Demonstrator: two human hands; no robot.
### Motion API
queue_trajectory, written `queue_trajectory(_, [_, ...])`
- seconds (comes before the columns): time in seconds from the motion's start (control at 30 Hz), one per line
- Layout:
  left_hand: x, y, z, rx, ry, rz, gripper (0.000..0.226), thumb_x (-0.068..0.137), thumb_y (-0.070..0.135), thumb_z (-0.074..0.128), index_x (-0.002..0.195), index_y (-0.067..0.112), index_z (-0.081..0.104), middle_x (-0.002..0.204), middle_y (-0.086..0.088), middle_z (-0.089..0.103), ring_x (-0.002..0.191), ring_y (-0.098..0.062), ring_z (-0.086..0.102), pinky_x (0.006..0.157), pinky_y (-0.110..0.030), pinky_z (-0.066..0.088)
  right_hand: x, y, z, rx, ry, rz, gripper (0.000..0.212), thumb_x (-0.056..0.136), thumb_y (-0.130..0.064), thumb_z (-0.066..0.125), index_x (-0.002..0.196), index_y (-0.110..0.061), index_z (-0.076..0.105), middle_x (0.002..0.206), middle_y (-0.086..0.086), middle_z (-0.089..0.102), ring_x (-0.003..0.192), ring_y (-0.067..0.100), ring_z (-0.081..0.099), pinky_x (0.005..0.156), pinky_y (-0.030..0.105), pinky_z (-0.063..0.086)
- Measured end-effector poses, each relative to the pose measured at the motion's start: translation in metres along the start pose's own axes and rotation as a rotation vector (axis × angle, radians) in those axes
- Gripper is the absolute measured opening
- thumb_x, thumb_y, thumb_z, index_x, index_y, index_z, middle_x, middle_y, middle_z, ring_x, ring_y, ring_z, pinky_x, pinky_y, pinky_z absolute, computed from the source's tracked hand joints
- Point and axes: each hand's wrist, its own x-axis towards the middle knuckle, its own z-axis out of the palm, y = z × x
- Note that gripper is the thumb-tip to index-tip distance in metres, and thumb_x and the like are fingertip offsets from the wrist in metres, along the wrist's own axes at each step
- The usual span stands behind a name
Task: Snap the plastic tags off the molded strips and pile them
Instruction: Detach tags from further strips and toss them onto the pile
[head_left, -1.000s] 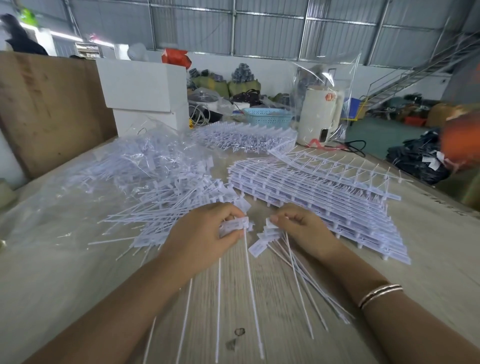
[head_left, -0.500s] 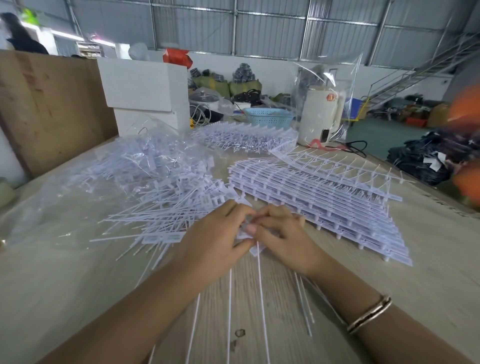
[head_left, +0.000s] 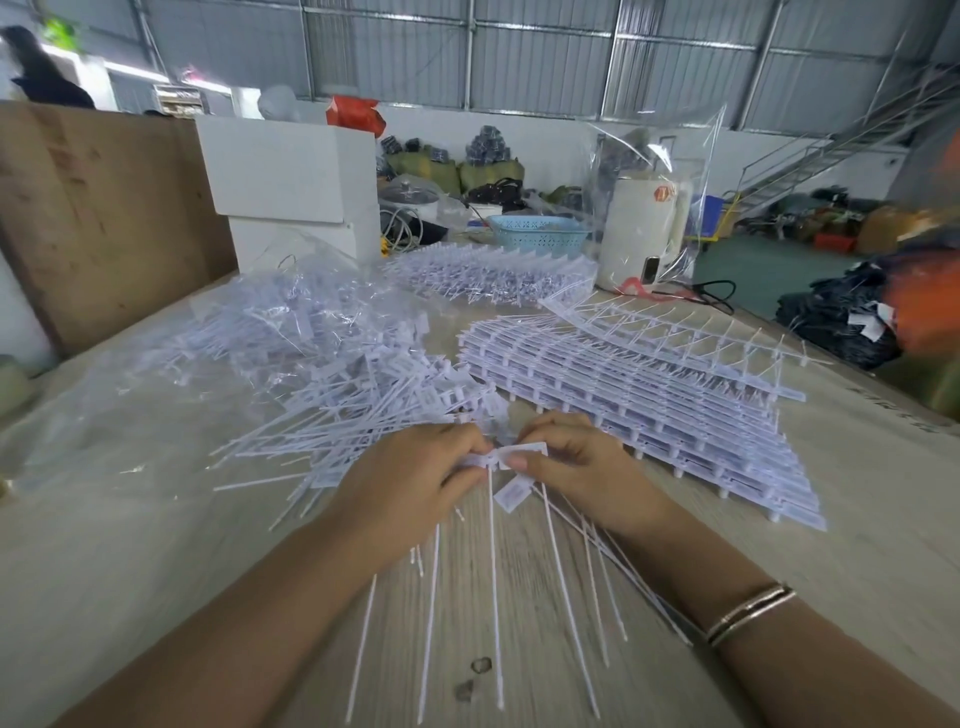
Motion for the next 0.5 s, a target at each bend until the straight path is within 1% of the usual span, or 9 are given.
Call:
queue_trajectory(0.07, [0.000, -0.001, -0.001, -0.039, -0.001, -0.006, 0.019, 0.090, 0.031, 0.060, 0.105, 0.022, 0.065, 0.093, 0.009, 0.070, 0.079, -0.011, 0.064, 0.070, -0.032, 0.050, 0.000, 0.001, -0.001, -0.029, 0.028, -0.023, 0.011, 0.081, -0.006, 0.069, 0.081, -0.017, 0.071, 0.084, -0.001, 0.059, 0.078, -0.006, 0.052, 0.075, 0.005, 0.037])
queue_trajectory(0.1, [-0.001, -0.001, -0.001, -0.065, 0.006, -0.008, 0.017, 0.090, 0.030, 0.060, 0.104, 0.022, 0.066, 0.089, 0.010, 0.071, 0.075, -0.008, 0.064, 0.068, -0.030, 0.050, 0.000, 0.001, -0.001, -0.062, 0.047, -0.033, 0.012, 0.081, -0.009, 0.069, 0.082, -0.020, 0.071, 0.087, 0.000, 0.060, 0.083, -0.003, 0.052, 0.078, 0.007, 0.037])
queue_trajectory(0.17, [-0.001, -0.001, -0.002, -0.119, 0.020, -0.017, 0.015, 0.090, 0.028, 0.060, 0.102, 0.024, 0.067, 0.081, 0.012, 0.070, 0.064, 0.001, 0.059, 0.062, -0.022, 0.046, 0.000, 0.003, -0.002, -0.109, 0.076, -0.049, 0.009, 0.080, -0.017, 0.070, 0.084, -0.025, 0.072, 0.090, 0.000, 0.061, 0.090, 0.004, 0.052, 0.083, 0.014, 0.038])
queue_trajectory(0.23, [0.000, 0.000, -0.003, -0.152, 0.023, -0.019, 0.013, 0.091, 0.027, 0.059, 0.099, 0.023, 0.068, 0.072, 0.012, 0.067, 0.055, 0.001, 0.055, 0.056, -0.018, 0.041, 0.000, 0.004, -0.002, -0.136, 0.101, -0.074, 0.009, 0.079, -0.025, 0.069, 0.086, -0.023, 0.073, 0.091, -0.002, 0.062, 0.092, 0.007, 0.053, 0.086, 0.023, 0.039])
queue_trajectory(0.3, [0.000, 0.002, -0.003, -0.192, 0.016, -0.030, 0.012, 0.092, 0.027, 0.058, 0.095, 0.022, 0.069, 0.067, 0.010, 0.065, 0.057, -0.003, 0.057, 0.057, -0.022, 0.044, -0.001, 0.004, -0.002, -0.195, 0.120, -0.115, 0.008, 0.080, -0.024, 0.069, 0.086, -0.020, 0.074, 0.089, -0.004, 0.064, 0.092, 0.011, 0.055, 0.088, 0.031, 0.039])
queue_trajectory(0.37, [0.001, 0.004, -0.004, -0.249, 0.007, -0.060, 0.013, 0.091, 0.027, 0.059, 0.091, 0.019, 0.070, 0.070, 0.007, 0.066, 0.064, -0.006, 0.061, 0.065, -0.027, 0.048, 0.000, 0.003, -0.001, -0.245, 0.132, -0.189, 0.004, 0.083, -0.016, 0.069, 0.083, -0.014, 0.073, 0.085, -0.003, 0.065, 0.087, 0.015, 0.057, 0.085, 0.030, 0.039])
queue_trajectory(0.43, [0.001, 0.006, -0.005, -0.259, 0.022, -0.056, 0.014, 0.090, 0.029, 0.060, 0.092, 0.020, 0.070, 0.068, 0.009, 0.065, 0.061, -0.004, 0.059, 0.060, -0.019, 0.044, 0.000, 0.003, -0.002, -0.162, 0.146, -0.190, 0.008, 0.084, -0.011, 0.065, 0.080, -0.013, 0.072, 0.080, -0.002, 0.064, 0.083, 0.015, 0.056, 0.083, 0.027, 0.039])
queue_trajectory(0.47, [0.002, 0.007, -0.006, -0.265, 0.028, -0.039, 0.013, 0.090, 0.030, 0.061, 0.094, 0.021, 0.070, 0.069, 0.011, 0.065, 0.061, -0.002, 0.058, 0.057, -0.015, 0.040, 0.000, 0.002, -0.003, -0.074, 0.156, -0.147, 0.010, 0.085, -0.009, 0.064, 0.078, -0.013, 0.070, 0.080, -0.002, 0.063, 0.083, 0.014, 0.056, 0.083, 0.027, 0.040])
queue_trajectory(0.5, [0.002, 0.009, -0.006, -0.269, 0.027, -0.016, 0.013, 0.090, 0.030, 0.060, 0.094, 0.022, 0.070, 0.070, 0.012, 0.065, 0.062, -0.002, 0.058, 0.056, -0.015, 0.039, 0.000, 0.000, -0.002, 0.030, 0.165, -0.098, 0.012, 0.085, -0.007, 0.063, 0.077, -0.013, 0.069, 0.079, -0.002, 0.061, 0.083, 0.013, 0.055, 0.082, 0.026, 0.041])
